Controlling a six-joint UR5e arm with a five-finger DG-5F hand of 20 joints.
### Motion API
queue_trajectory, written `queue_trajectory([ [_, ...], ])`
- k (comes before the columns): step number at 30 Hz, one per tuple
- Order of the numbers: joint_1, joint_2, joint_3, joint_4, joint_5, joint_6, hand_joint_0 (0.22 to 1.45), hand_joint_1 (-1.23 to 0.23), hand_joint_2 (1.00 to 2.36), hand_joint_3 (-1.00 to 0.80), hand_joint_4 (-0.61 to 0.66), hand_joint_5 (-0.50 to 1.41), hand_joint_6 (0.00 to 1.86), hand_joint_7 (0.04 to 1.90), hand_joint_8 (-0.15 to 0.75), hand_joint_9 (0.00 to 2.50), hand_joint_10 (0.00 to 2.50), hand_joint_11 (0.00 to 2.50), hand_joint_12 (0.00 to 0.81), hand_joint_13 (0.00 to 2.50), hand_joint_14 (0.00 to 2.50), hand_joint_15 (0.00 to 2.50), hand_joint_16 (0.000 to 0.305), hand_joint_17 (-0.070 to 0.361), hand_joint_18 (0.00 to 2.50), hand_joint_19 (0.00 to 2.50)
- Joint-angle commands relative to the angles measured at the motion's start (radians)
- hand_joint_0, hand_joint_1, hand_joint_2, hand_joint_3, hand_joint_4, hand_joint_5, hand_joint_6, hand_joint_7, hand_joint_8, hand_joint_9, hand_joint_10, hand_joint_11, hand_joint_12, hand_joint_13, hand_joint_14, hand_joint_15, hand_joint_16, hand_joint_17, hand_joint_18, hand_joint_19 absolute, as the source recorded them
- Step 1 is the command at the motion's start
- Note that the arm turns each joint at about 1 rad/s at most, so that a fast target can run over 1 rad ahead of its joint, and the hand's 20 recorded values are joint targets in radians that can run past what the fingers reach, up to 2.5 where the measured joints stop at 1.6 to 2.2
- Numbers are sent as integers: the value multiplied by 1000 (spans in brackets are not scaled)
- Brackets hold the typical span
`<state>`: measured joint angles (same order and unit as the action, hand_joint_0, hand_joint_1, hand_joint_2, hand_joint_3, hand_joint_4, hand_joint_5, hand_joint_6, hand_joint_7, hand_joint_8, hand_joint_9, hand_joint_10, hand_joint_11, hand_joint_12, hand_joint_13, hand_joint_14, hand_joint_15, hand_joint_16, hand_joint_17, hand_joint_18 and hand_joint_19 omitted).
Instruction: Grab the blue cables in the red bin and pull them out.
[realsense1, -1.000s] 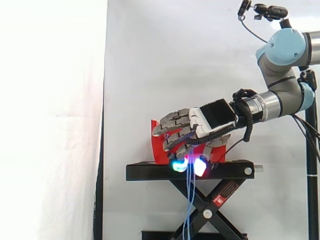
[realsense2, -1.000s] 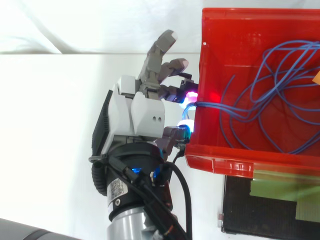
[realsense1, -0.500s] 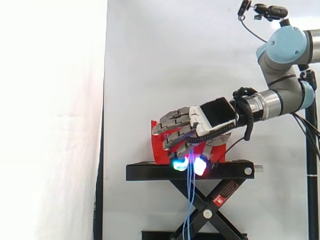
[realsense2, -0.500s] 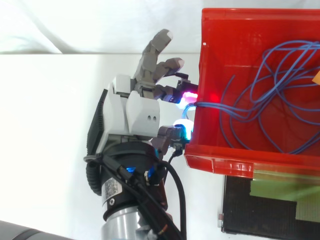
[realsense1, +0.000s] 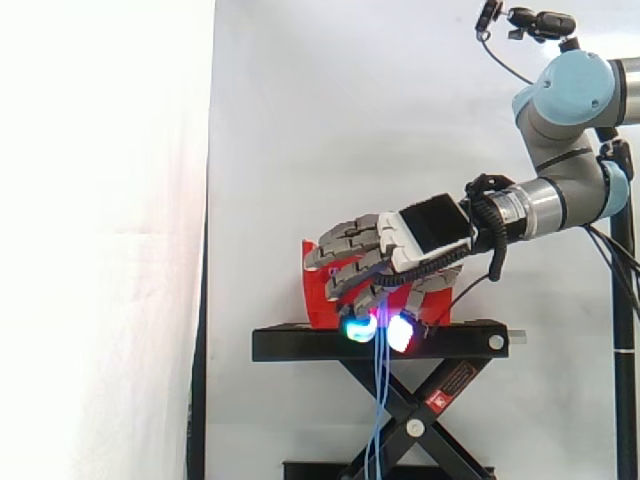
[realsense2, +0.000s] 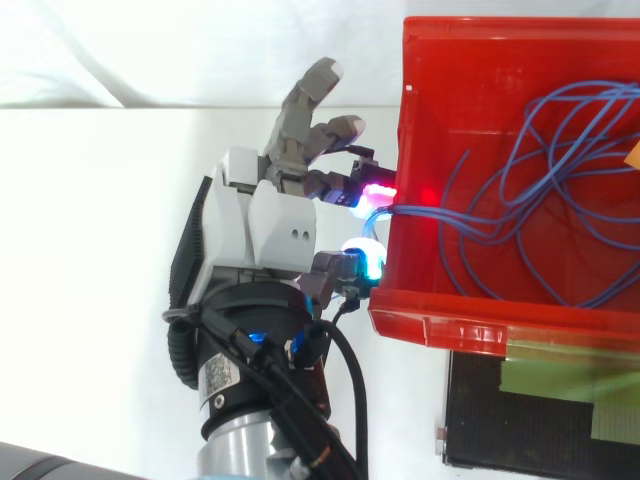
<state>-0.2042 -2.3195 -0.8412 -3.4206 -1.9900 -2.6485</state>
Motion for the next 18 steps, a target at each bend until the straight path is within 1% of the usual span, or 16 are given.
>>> queue_trajectory([
  [1,0,0,-1,0,0,2,783,-895,1000,-1000,194,900,2,767,269,736,16,435,358,371,12,304,48,109,263,474],
  [15,0,0,-1,1,2,5,787,-896,1000,-1000,207,905,3,761,268,737,18,435,355,370,12,309,48,109,263,476],
  [18,0,0,-1,4,2,5,789,-897,1000,-1000,191,914,2,768,267,742,16,439,355,374,12,310,48,109,264,476],
])
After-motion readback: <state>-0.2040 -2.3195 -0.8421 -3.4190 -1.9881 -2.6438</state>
